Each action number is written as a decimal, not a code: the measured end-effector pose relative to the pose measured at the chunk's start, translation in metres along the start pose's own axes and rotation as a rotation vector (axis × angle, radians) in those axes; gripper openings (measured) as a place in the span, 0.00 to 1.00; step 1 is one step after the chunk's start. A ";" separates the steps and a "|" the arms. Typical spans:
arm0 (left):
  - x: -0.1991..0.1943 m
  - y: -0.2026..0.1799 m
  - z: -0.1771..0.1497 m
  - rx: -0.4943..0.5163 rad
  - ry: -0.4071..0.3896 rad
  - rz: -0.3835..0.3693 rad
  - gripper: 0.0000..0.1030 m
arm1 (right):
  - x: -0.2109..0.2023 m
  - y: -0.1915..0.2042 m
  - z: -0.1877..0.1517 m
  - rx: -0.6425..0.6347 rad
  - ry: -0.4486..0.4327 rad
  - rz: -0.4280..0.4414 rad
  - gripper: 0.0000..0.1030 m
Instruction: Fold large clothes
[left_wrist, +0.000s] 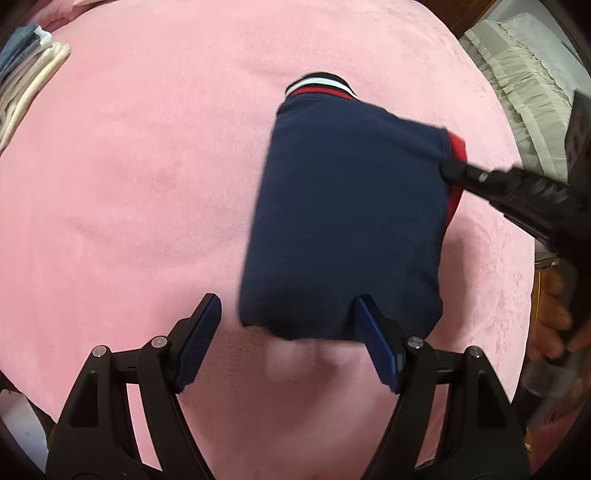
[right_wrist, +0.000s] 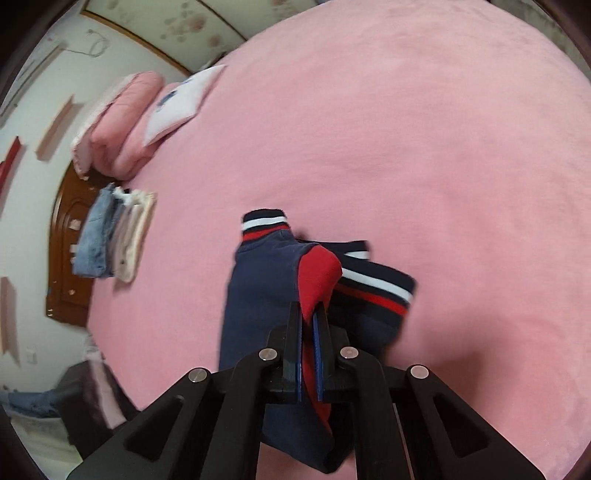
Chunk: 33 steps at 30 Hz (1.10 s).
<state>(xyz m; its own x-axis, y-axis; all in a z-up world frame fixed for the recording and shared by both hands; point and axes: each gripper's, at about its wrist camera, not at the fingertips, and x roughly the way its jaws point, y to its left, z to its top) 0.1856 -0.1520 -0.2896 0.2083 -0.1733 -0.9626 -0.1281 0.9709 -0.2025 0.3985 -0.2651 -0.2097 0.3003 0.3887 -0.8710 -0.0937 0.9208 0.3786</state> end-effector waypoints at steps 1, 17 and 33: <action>0.000 0.001 0.001 0.002 0.001 0.002 0.70 | -0.007 -0.007 0.000 -0.020 0.014 -0.036 0.04; -0.015 0.023 0.014 -0.021 -0.028 0.048 0.70 | -0.046 -0.074 -0.020 0.236 0.133 0.044 0.53; -0.007 0.020 0.022 -0.071 -0.039 0.075 0.70 | -0.144 -0.008 0.003 -0.067 -0.009 0.516 0.14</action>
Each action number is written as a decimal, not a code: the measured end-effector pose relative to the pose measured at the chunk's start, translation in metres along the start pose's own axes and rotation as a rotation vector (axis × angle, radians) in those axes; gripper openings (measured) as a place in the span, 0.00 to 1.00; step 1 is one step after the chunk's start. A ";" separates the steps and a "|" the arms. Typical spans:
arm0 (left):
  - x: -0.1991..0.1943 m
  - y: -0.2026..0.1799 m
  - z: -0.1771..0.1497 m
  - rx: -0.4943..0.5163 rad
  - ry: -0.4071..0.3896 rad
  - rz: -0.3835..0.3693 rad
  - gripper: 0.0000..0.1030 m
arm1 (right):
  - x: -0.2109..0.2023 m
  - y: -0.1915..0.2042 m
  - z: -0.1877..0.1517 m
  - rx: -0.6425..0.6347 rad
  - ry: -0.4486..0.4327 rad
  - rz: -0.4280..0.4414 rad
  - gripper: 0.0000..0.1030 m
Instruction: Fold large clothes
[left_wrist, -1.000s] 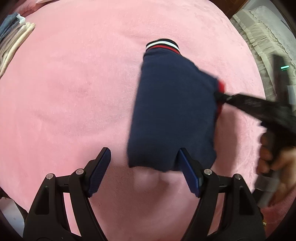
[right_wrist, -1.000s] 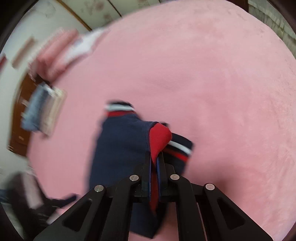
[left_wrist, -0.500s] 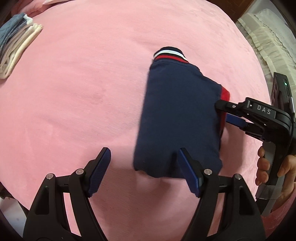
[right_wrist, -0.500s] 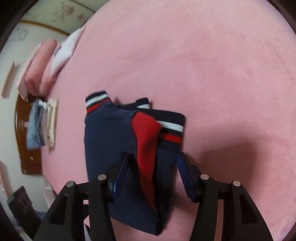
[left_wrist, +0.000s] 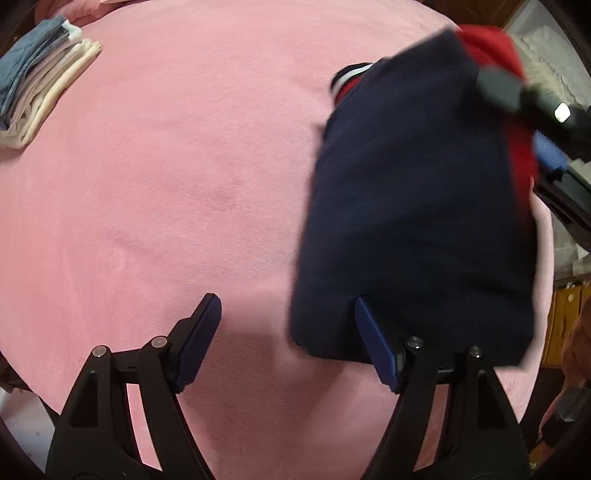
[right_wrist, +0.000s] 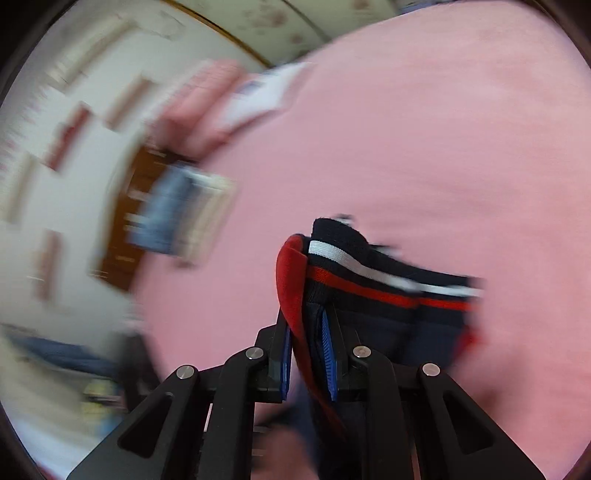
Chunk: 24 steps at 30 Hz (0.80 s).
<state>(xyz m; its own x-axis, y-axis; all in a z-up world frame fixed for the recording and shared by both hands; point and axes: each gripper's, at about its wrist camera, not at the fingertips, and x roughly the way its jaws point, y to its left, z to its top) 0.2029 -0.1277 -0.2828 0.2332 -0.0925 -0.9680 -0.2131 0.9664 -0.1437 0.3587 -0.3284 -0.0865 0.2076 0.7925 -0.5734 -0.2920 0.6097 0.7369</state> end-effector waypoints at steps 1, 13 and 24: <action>0.000 0.001 0.001 -0.009 0.002 0.003 0.70 | -0.005 -0.003 0.000 0.026 -0.004 0.020 0.14; 0.009 -0.004 0.017 0.032 0.011 0.032 0.70 | -0.052 -0.131 -0.031 0.236 0.079 -0.358 0.32; 0.016 -0.038 0.046 0.147 0.000 -0.062 0.64 | -0.127 -0.035 -0.044 -0.020 -0.005 -0.295 0.43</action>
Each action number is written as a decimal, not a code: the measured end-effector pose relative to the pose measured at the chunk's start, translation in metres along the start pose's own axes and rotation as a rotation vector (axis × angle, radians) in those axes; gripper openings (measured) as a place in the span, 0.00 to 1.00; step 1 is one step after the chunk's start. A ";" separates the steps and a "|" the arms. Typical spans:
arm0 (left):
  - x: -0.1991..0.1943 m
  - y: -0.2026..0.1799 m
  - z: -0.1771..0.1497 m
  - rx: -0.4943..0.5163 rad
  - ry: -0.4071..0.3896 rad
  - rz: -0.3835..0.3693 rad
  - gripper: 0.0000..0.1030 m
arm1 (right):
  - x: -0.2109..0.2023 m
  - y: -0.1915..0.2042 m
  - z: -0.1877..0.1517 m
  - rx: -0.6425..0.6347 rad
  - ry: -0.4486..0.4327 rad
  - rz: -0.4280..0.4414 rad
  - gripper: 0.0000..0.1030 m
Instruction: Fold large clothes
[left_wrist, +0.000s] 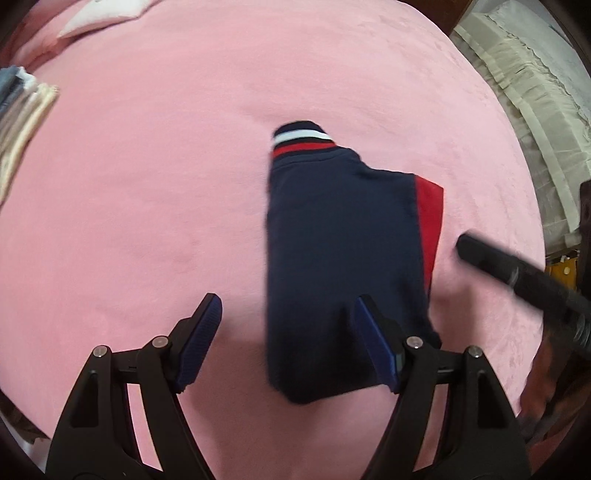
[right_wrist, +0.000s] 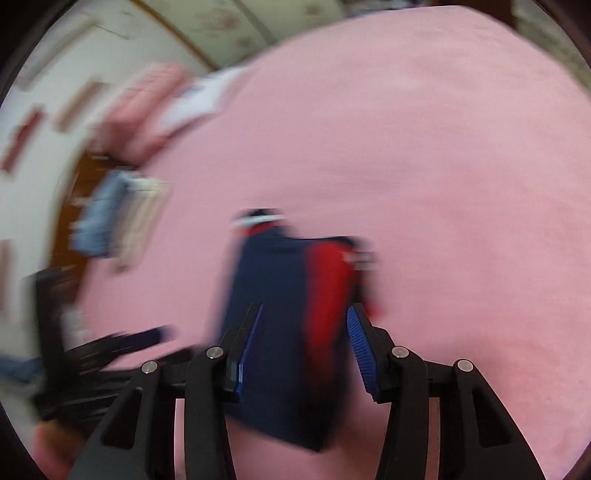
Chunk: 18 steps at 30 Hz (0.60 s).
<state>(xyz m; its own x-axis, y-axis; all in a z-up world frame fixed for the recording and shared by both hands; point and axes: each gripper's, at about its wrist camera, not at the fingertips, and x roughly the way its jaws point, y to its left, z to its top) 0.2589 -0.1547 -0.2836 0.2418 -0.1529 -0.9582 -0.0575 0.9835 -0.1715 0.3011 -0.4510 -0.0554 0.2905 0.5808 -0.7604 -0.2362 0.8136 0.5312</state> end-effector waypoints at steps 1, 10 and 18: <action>0.006 -0.002 0.001 0.001 0.016 -0.021 0.54 | 0.002 0.002 -0.005 -0.012 0.031 0.007 0.30; 0.068 -0.014 -0.021 0.020 0.181 0.017 0.38 | 0.016 -0.041 -0.088 0.108 0.158 -0.076 0.01; 0.020 0.004 -0.010 -0.168 0.060 -0.028 0.29 | -0.053 -0.011 -0.093 0.136 -0.002 -0.072 0.00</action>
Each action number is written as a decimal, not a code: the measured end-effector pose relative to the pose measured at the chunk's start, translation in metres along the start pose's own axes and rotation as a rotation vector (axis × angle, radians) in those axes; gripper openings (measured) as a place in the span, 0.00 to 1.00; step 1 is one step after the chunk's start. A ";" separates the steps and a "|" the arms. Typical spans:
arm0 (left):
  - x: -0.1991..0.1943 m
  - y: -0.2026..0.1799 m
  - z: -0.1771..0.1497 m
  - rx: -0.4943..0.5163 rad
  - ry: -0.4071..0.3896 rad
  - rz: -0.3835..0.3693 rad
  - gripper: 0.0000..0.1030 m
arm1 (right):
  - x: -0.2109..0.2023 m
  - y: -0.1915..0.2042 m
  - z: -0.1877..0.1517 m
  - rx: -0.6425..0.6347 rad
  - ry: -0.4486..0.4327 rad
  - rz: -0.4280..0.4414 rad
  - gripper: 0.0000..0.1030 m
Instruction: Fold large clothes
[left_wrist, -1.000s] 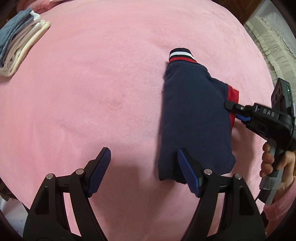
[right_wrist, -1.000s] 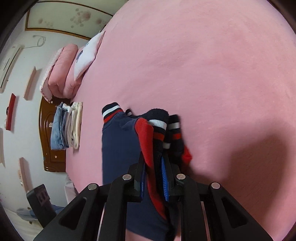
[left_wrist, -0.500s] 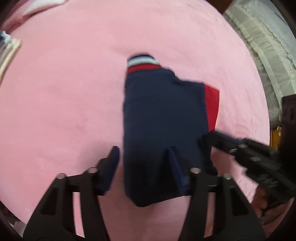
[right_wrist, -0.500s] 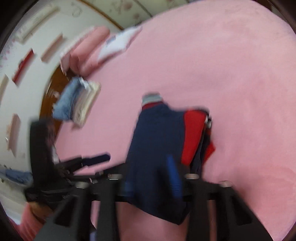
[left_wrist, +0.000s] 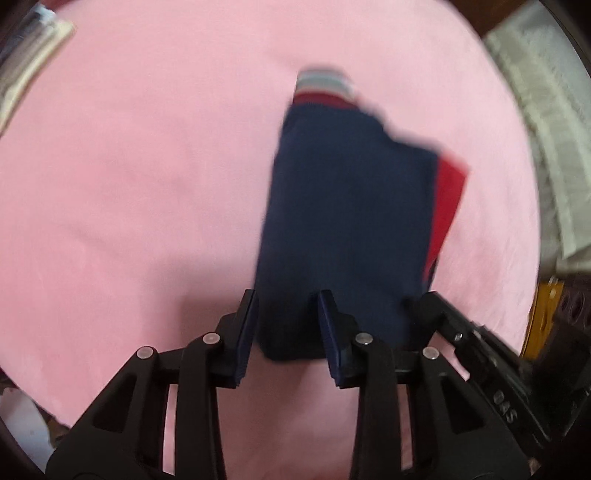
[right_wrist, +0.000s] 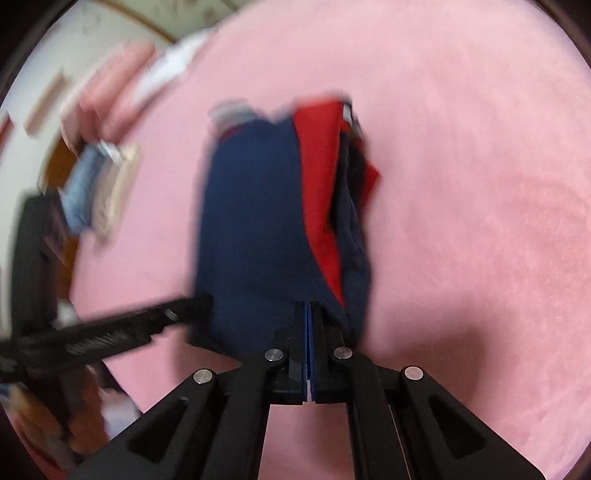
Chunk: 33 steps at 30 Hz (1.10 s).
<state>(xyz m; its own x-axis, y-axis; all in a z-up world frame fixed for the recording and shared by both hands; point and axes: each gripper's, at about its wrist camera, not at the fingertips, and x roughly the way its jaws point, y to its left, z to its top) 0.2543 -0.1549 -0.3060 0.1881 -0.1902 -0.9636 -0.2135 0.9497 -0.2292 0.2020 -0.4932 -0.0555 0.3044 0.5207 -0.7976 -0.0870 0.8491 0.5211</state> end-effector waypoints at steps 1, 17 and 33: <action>-0.002 -0.001 0.006 -0.005 -0.034 -0.031 0.29 | -0.006 0.005 0.005 -0.022 -0.043 0.028 0.00; 0.062 -0.004 0.089 0.007 -0.197 -0.110 0.01 | -0.013 -0.057 0.036 0.080 -0.230 -0.280 0.00; -0.009 0.056 -0.031 0.039 -0.082 0.133 0.73 | -0.130 -0.063 -0.108 0.247 -0.010 -0.439 0.06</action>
<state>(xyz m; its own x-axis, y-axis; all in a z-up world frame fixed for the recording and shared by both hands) 0.2106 -0.1081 -0.3146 0.2386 -0.0426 -0.9702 -0.2042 0.9745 -0.0930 0.0652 -0.6046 -0.0181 0.2713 0.1172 -0.9553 0.2781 0.9407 0.1943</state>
